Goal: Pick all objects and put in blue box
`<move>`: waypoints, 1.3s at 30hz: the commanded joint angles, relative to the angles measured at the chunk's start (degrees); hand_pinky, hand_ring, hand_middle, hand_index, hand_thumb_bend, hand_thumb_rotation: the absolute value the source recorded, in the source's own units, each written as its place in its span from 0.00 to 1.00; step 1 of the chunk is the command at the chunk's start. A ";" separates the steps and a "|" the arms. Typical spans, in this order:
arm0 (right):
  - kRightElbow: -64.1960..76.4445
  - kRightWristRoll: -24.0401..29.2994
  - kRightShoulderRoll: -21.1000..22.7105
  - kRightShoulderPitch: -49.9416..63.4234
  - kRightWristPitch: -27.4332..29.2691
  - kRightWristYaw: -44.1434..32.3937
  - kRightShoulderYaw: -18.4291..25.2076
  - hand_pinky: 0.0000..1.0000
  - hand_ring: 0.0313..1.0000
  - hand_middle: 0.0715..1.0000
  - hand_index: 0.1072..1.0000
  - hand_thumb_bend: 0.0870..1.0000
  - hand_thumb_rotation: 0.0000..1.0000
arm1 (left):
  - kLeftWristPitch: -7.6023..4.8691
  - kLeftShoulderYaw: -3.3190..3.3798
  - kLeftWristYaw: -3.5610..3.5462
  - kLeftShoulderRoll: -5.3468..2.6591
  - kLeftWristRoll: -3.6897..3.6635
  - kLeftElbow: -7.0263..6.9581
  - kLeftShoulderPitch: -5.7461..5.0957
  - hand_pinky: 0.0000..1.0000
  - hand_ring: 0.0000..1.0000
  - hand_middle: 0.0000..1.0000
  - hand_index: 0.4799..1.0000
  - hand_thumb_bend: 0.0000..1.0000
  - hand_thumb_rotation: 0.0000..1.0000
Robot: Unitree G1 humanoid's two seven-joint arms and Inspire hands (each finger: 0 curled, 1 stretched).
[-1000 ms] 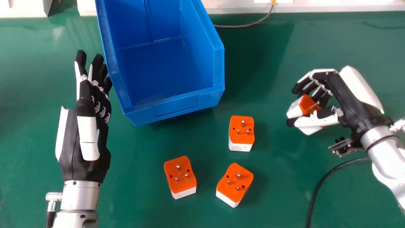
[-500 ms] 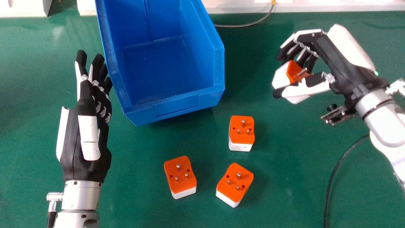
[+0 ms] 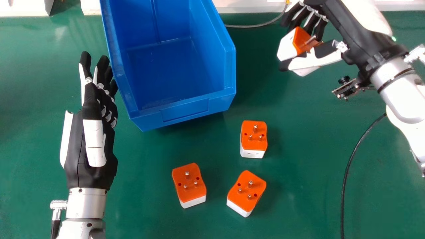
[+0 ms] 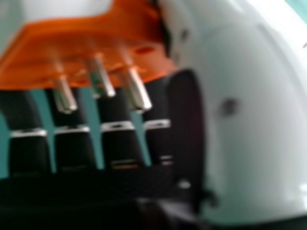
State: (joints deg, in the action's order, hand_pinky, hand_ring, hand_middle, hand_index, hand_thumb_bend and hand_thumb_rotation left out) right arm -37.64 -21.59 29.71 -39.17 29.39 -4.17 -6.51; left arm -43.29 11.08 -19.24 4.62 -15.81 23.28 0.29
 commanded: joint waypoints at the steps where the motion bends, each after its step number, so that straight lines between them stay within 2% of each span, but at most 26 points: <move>1: 2.12 1.44 0.14 -3.51 0.03 -0.61 0.83 0.32 0.36 0.45 0.47 0.47 0.00 | -1.59 -0.34 -0.15 -0.33 0.42 -0.39 0.72 1.00 1.00 1.00 1.00 0.88 1.00; 8: 3.03 2.51 -1.39 -7.01 -0.65 -2.88 0.70 0.31 0.36 0.45 0.47 0.47 0.00 | -2.03 -0.38 -0.13 -0.41 0.63 0.07 0.73 1.00 1.00 1.00 1.00 0.88 1.00; 13: 0.95 1.61 -3.08 -10.58 0.02 -3.35 -0.38 0.31 0.36 0.45 0.47 0.47 0.00 | -2.04 -0.48 -0.01 -0.38 0.75 -0.25 0.50 1.00 1.00 1.00 1.00 0.88 1.00; 21: -3.68 -0.76 -6.17 -15.66 0.73 -1.98 -3.12 0.31 0.36 0.45 0.47 0.47 0.00 | -2.02 -0.63 0.23 -0.30 0.88 0.32 1.02 1.00 1.00 1.00 1.00 0.88 1.00; 24: -5.34 -1.60 -7.28 -17.21 1.13 -1.42 -3.63 0.32 0.36 0.45 0.47 0.47 0.00 | -1.97 -0.77 0.41 -0.37 1.04 0.12 1.03 1.00 1.00 1.00 1.00 0.87 1.00; 29: -9.28 -3.34 -9.23 -20.79 2.52 0.40 -5.28 0.33 0.36 0.45 0.47 0.47 0.00 | -2.04 -0.83 0.45 -0.30 0.85 0.13 1.25 1.00 1.00 1.00 1.00 0.87 1.00; 33: -12.36 -4.18 -10.53 -22.89 4.00 1.63 -6.22 0.32 0.36 0.45 0.47 0.47 0.00 | -2.10 -1.01 0.71 -0.53 1.06 0.05 1.38 1.00 1.00 1.00 1.00 0.87 1.00; 39: -16.60 -5.59 -12.36 -25.64 5.21 3.64 -7.72 0.31 0.35 0.45 0.47 0.47 0.00 | -2.29 -0.98 0.64 -0.61 0.91 0.17 1.49 1.00 1.00 1.00 1.00 0.87 1.00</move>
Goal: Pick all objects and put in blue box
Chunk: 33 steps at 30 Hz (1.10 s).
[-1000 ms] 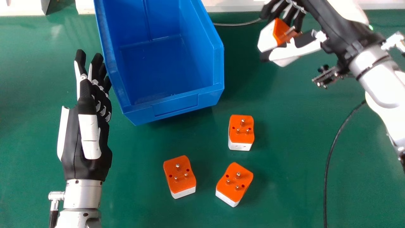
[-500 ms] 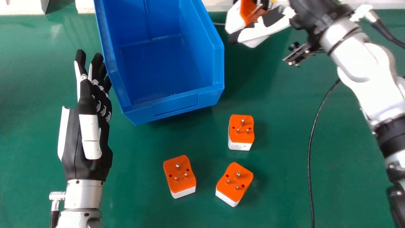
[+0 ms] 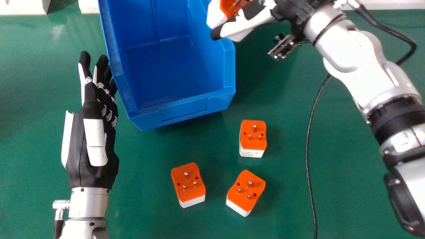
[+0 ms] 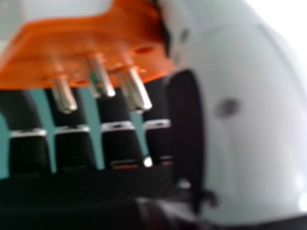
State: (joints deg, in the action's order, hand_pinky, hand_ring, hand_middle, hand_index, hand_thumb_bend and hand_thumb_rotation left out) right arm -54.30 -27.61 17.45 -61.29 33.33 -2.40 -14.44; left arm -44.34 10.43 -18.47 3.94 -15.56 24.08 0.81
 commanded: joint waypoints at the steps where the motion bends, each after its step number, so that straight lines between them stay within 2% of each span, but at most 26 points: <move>1: -0.32 0.25 -0.26 -3.77 1.40 2.08 0.11 0.31 0.35 0.45 0.47 0.47 0.00 | -1.27 -0.31 -0.15 0.05 0.63 -0.57 1.00 1.00 1.00 1.00 1.00 0.87 1.00; 6: -2.03 -0.30 -1.18 -5.32 1.35 2.60 -0.70 0.32 0.35 0.44 0.47 0.47 0.00 | -1.42 -0.35 0.00 -0.14 0.89 -0.53 1.11 1.00 1.00 1.00 1.00 0.87 1.00; 11: -4.00 -0.61 -2.25 -7.18 0.80 2.86 -1.41 0.33 0.36 0.44 0.47 0.47 0.00 | -1.66 -0.27 -0.31 -0.08 0.65 0.07 1.32 1.00 1.00 1.00 1.00 0.87 1.00; 19: -7.69 -2.34 -5.00 -9.55 -1.35 4.73 -2.74 0.35 0.37 0.43 0.46 0.47 0.00 | -1.72 -0.44 -0.34 -0.13 0.86 0.00 1.10 1.00 1.00 1.00 1.00 0.86 1.00; 23: -9.97 -3.67 -6.70 -11.06 -2.91 6.32 -4.22 0.37 0.38 0.44 0.46 0.47 0.00 | -1.59 -0.38 -0.55 0.04 0.61 -0.05 0.91 1.00 1.00 1.00 1.00 0.86 1.00; 28: -12.30 -4.26 -8.22 -12.53 -4.32 7.03 -4.95 0.39 0.40 0.44 0.44 0.47 0.00 | -1.39 -0.42 -0.16 0.02 1.04 -0.62 0.59 1.00 1.00 1.00 1.00 0.85 1.00; 33: -14.24 -4.74 -9.35 -13.91 -5.59 7.91 -5.88 0.43 0.43 0.45 0.42 0.47 0.00 | -1.61 -0.38 0.32 -0.16 1.63 -0.52 0.61 1.00 1.00 1.00 1.00 0.85 1.00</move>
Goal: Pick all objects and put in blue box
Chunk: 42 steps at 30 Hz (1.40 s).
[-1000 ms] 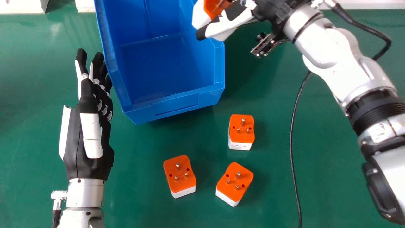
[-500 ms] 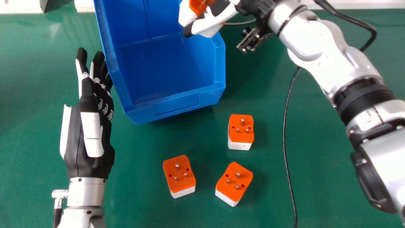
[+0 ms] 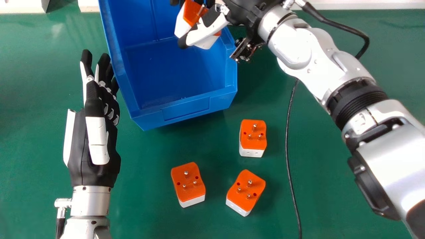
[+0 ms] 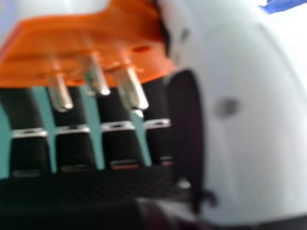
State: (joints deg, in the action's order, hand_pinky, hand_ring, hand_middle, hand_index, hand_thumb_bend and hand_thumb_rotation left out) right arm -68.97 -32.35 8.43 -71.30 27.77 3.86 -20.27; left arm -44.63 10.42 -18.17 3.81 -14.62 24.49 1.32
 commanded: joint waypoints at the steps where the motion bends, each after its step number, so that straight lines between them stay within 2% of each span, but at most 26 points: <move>1: 0.14 -0.12 -0.46 -4.07 -0.14 1.79 -0.20 0.44 0.43 0.45 0.42 0.47 0.00 | -1.39 -0.36 0.12 -0.07 0.81 -0.91 0.13 1.00 1.00 1.00 1.00 0.85 1.00; 6: -1.58 -0.79 -1.46 -5.02 -1.22 2.81 -0.96 0.45 0.45 0.46 0.41 0.47 0.00 | -1.53 -0.42 0.74 -0.14 1.39 -1.15 0.14 1.00 1.00 1.00 1.00 0.85 1.00; 13: -3.38 -1.61 -2.64 -5.84 -2.56 3.92 -1.58 0.46 0.45 0.45 0.41 0.47 0.00 | -1.85 -0.43 1.02 -0.17 1.68 -0.68 0.41 1.00 1.00 1.00 1.00 0.84 1.00; 21: -4.37 -1.45 -4.14 -5.78 -3.82 2.83 -2.13 0.45 0.45 0.45 0.41 0.47 0.00 | -2.20 -0.45 1.04 -0.19 1.72 -0.19 0.58 1.00 1.00 1.00 1.00 0.85 1.00; 25: -3.46 0.16 -3.02 -5.25 -2.74 -0.40 -1.03 0.44 0.43 0.47 0.43 0.47 0.00 | -1.86 -0.44 0.92 0.01 1.34 -0.85 0.36 1.00 1.00 1.00 1.00 0.84 1.00; 26: -3.24 0.72 -2.66 -4.99 -2.66 -1.70 -0.61 0.44 0.43 0.47 0.43 0.47 0.00 | -1.85 -0.43 0.88 0.02 1.28 -0.65 0.49 1.00 1.00 1.00 1.00 0.84 1.00; 27: -3.05 1.26 -2.27 -4.74 -2.55 -3.08 -0.19 0.45 0.43 0.50 0.47 0.47 0.00 | -1.85 -0.43 0.88 -0.01 1.28 -0.38 0.67 1.00 1.00 1.00 1.00 0.84 1.00; 28: -2.92 1.61 -2.03 -4.59 -2.50 -3.96 0.04 0.47 0.47 0.54 0.51 0.55 0.00 | -1.87 -0.45 0.89 -0.05 1.31 -0.18 0.80 1.00 1.00 1.00 1.00 0.84 1.00; 29: -2.75 2.01 -1.68 -4.43 -2.42 -4.84 0.26 0.47 0.47 0.54 0.51 0.55 0.00 | -1.90 -0.53 0.95 -0.18 1.42 -0.06 0.88 1.00 1.00 1.00 1.00 0.84 1.00; 32: -2.29 2.86 -1.09 -4.41 -2.47 -6.32 0.87 0.53 0.57 0.65 0.61 0.75 0.00 | -1.90 -0.69 0.96 -0.37 1.48 0.13 1.04 1.00 1.00 1.00 1.00 0.84 1.00; 33: -1.99 3.14 -0.91 -4.36 -2.22 -6.59 1.17 0.54 0.59 0.66 0.62 0.78 0.00 | -1.85 -0.74 0.95 -0.38 1.48 0.06 1.03 1.00 1.00 1.00 1.00 0.84 1.00; 38: 0.12 4.83 0.38 -3.66 0.05 -7.42 2.36 0.56 0.61 0.68 0.65 0.82 0.00 | -1.52 -0.87 0.80 -0.22 1.30 -0.37 0.93 1.00 1.00 1.00 1.00 0.84 1.00; 42: 2.69 6.62 1.85 -2.08 2.48 -8.89 3.88 0.58 0.64 0.71 0.68 0.86 0.01 | -1.62 -0.90 0.79 -0.23 1.32 -0.05 0.98 1.00 1.00 1.00 1.00 0.84 1.00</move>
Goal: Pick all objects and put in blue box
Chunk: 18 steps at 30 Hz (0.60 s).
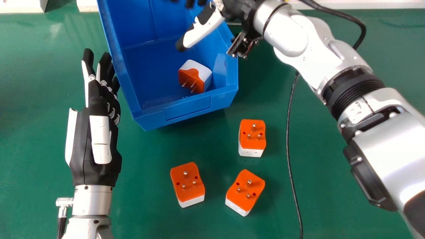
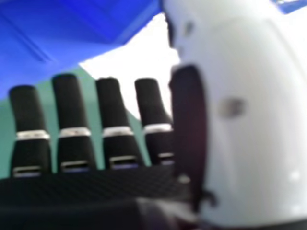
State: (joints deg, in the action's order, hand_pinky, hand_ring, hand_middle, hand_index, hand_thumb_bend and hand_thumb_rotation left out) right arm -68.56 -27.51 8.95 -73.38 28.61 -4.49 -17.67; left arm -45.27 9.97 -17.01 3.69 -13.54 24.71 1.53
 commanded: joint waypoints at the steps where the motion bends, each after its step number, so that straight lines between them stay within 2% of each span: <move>1: 2.78 2.23 1.55 0.34 1.93 -1.01 1.57 0.58 0.64 0.71 0.68 0.86 0.01 | -0.99 -0.47 -0.38 -0.10 0.21 -0.25 0.74 1.00 1.00 1.00 1.00 0.84 1.00; 7: 6.85 4.62 4.01 4.44 4.42 -3.14 3.21 0.62 0.69 0.75 0.72 0.92 0.06 | -0.69 -0.60 -0.45 -0.07 0.05 -0.65 0.47 1.00 1.00 1.00 1.00 0.84 1.00; 10: 10.11 5.44 5.57 7.42 4.92 -3.64 4.26 0.67 0.75 0.78 0.75 0.96 0.14 | -0.56 -0.65 -0.49 -0.05 0.02 -0.77 0.40 1.00 1.00 1.00 1.00 0.84 1.00; 18: 21.57 7.70 8.97 17.00 2.80 -3.46 7.25 0.61 0.76 0.80 0.76 0.99 0.30 | -0.20 -0.71 -0.61 0.02 -0.13 -1.27 0.11 1.00 1.00 1.00 1.00 0.84 1.00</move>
State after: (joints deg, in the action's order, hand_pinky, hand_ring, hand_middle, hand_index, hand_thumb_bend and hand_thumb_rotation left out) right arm -49.69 -21.80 16.58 -57.03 31.54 -8.28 -12.00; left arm -44.97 9.82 -17.10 3.71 -13.63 24.61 1.48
